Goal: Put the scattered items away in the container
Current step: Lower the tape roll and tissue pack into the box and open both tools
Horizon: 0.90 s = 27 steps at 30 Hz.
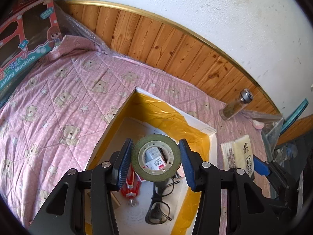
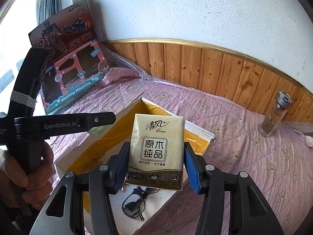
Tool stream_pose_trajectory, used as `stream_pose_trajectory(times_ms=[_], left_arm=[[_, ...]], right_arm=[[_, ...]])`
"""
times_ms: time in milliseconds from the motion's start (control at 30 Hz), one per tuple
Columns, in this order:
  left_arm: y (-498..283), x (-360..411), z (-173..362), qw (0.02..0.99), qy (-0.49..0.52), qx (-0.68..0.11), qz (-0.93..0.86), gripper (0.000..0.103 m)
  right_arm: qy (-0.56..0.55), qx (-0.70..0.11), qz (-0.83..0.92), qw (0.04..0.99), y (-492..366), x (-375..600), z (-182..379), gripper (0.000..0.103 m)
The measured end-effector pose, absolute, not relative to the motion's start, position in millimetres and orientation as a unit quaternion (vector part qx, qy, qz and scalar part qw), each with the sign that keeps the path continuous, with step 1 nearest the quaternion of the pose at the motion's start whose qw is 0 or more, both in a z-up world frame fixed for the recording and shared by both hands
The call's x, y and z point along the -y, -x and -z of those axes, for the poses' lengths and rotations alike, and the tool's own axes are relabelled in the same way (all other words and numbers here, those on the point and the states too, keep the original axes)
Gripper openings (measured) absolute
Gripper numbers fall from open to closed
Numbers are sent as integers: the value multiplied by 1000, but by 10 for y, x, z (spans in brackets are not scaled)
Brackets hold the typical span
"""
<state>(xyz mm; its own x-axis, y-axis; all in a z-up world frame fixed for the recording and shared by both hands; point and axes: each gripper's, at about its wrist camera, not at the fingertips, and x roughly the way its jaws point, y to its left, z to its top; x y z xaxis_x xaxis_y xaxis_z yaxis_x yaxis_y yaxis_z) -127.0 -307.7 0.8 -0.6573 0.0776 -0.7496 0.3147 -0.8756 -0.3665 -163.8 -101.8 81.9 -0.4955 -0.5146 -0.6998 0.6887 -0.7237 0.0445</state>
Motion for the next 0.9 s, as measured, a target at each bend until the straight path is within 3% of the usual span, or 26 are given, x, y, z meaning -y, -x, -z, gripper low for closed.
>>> stream_pose_trajectory(times_ms=[267, 367, 433, 900], left_arm=[[1691, 3107, 301, 86, -433, -203, 874, 51], [1806, 3136, 449, 95, -453, -201, 864, 53], [1798, 3161, 477, 82, -453, -219, 860, 54], [1088, 3025, -90, 67, -412, -191, 888, 57]], right_arm=[[-386, -146, 847, 336, 2030, 1206, -466, 55], [-378, -167, 857, 308, 2141, 1256, -327, 68], [-386, -154, 857, 305, 2181, 1219, -279, 70], [-407, -109, 830, 365, 1503, 776, -511, 70]])
